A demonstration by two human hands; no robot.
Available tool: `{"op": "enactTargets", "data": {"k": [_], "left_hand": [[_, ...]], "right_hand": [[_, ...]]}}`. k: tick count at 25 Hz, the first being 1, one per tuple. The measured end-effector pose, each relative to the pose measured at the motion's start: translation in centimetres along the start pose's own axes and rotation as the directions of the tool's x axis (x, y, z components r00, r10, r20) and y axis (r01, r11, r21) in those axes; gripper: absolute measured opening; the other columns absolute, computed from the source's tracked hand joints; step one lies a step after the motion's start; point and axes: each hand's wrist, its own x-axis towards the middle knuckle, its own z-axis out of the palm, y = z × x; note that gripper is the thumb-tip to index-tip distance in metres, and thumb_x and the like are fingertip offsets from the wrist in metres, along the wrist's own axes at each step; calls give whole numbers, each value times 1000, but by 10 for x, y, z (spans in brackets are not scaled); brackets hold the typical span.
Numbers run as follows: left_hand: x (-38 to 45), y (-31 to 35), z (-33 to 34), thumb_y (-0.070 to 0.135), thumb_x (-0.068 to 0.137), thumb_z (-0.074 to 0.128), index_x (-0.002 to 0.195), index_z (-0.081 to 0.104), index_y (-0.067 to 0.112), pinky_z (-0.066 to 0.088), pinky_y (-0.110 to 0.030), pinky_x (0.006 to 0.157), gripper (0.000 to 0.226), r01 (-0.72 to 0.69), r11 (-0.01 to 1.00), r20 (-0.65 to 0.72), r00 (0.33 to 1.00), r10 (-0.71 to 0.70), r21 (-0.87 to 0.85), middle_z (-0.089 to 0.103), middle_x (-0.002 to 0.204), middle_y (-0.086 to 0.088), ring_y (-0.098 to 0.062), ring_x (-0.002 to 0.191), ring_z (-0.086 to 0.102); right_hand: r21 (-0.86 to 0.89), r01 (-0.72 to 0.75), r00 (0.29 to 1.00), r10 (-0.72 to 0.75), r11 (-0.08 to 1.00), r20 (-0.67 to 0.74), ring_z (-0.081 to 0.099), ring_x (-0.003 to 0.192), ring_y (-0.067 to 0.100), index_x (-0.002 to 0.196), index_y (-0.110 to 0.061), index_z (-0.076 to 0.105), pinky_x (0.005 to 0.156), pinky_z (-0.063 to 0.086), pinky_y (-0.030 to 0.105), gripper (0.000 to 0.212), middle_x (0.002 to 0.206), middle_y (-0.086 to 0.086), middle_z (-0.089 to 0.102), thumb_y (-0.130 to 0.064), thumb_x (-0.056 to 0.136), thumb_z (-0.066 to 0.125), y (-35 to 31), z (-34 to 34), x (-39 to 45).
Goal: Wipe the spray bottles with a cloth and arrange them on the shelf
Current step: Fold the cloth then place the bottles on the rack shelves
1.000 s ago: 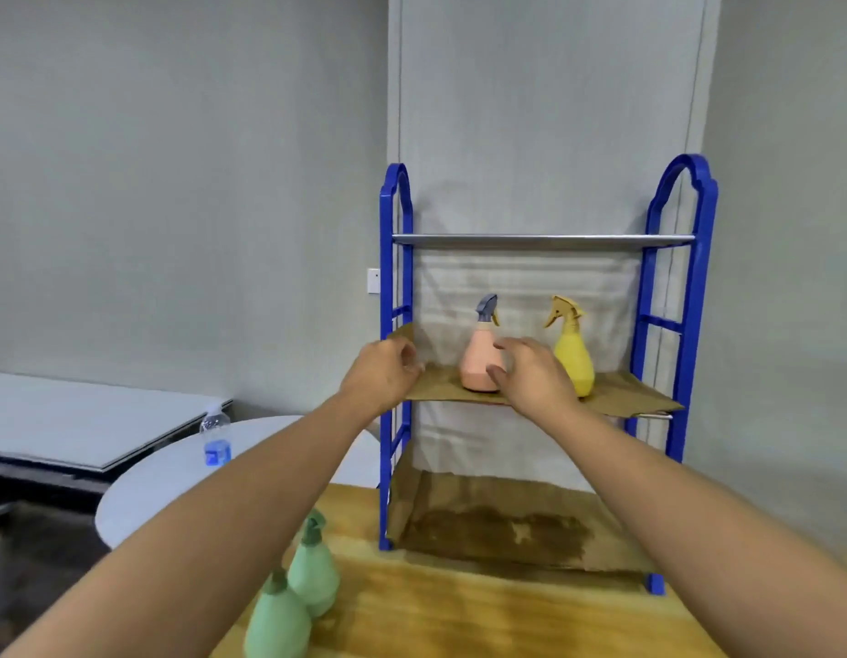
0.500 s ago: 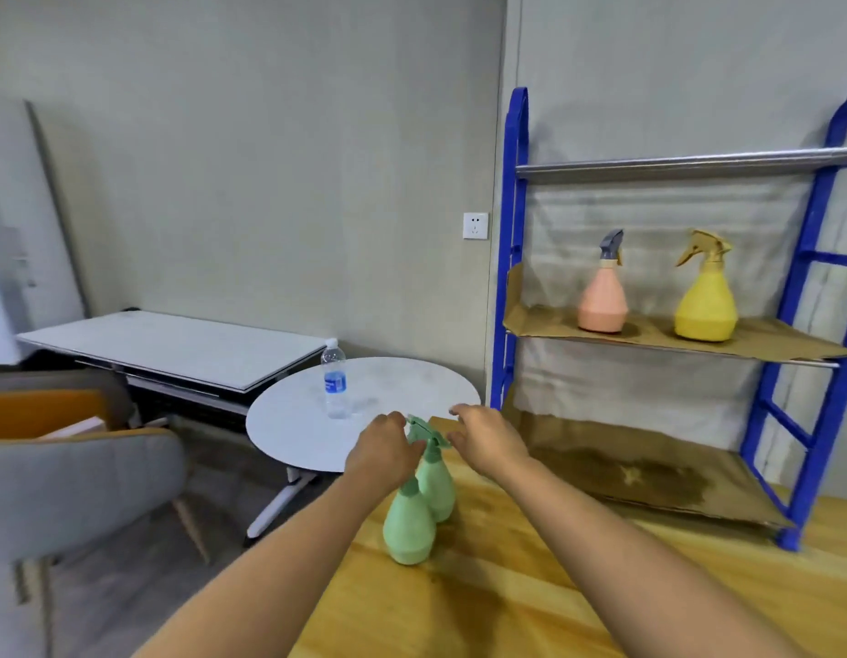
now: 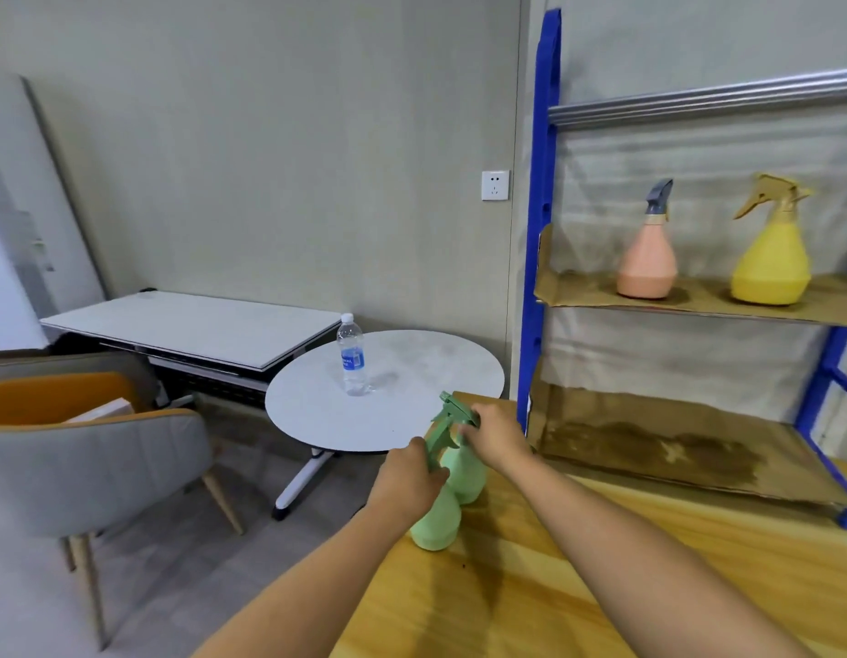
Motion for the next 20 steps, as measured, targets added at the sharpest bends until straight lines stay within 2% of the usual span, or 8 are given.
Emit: {"op": "enactTargets", "data": {"k": [2, 6, 9, 12, 14, 18, 20], "left_hand": [[-3, 1, -1, 32, 94, 60, 90, 47, 14, 43, -34, 61, 23, -4, 1000, -10, 1000, 4, -28, 63, 93, -13, -31, 80, 62], [-12, 27, -13, 34, 94, 62, 88, 50, 15, 39, -32, 55, 24, -9, 994, -68, 998, 1, -111, 60, 87, -9, -27, 72, 57], [-19, 58, -17, 36, 93, 64, 87, 47, 17, 40, -33, 60, 26, -69, 991, -106, 993, 57, -113, 61, 87, -11, -31, 77, 58], [-29, 95, -11, 33, 93, 64, 89, 47, 16, 40, -33, 59, 25, -113, 982, -94, 991, 99, -150, 58, 85, -8, -30, 76, 57], [-32, 123, -1, 31, 93, 64, 90, 52, 10, 47, -35, 62, 24, -146, 978, -81, 987, 135, -147, 61, 88, -12, -32, 78, 59], [-26, 177, 24, 35, 98, 60, 104, 57, 8, 38, -26, 55, 28, -195, 968, -71, 980, 186, -158, 61, 94, -10, -23, 77, 54], [-14, 198, 35, 36, 98, 59, 104, 57, 10, 40, -27, 59, 27, -217, 962, -84, 975, 205, -165, 62, 94, -10, -19, 75, 55]], "right_hand": [[-13, -4, 1000, 4, 1000, -25, 60, 76, 22, 75, -21, 54, 65, 48, 34, 23, 76, 0, 60, -29, 95, 64, 7, -9, -6], [-22, 15, 997, -16, 1000, -77, 63, 89, 27, 90, -16, 64, 73, 49, 33, 17, 92, 6, 67, -33, 92, 67, 28, -48, -32], [-66, 17, 995, -23, 998, -98, 64, 81, 24, 88, -17, 66, 67, 48, 32, 17, 89, 6, 69, -35, 90, 68, 47, -84, -57], [-90, -20, 988, 6, 996, -154, 59, 70, 16, 83, -18, 64, 61, 45, 32, 16, 81, 1, 65, -32, 91, 68, 71, -130, -87], [-95, -48, 981, 29, 994, -192, 57, 70, 11, 86, -19, 62, 57, 41, 29, 14, 80, -2, 63, -31, 93, 67, 95, -164, -104], [-99, -121, 957, 90, 988, -276, 61, 76, 15, 87, -17, 62, 65, 53, 35, 15, 83, 0, 64, -30, 93, 66, 144, -223, -123], [-122, -148, 948, 106, 981, -300, 60, 76, 15, 89, -17, 62, 60, 49, 31, 15, 83, 1, 64, -30, 94, 65, 166, -245, -123]]}}
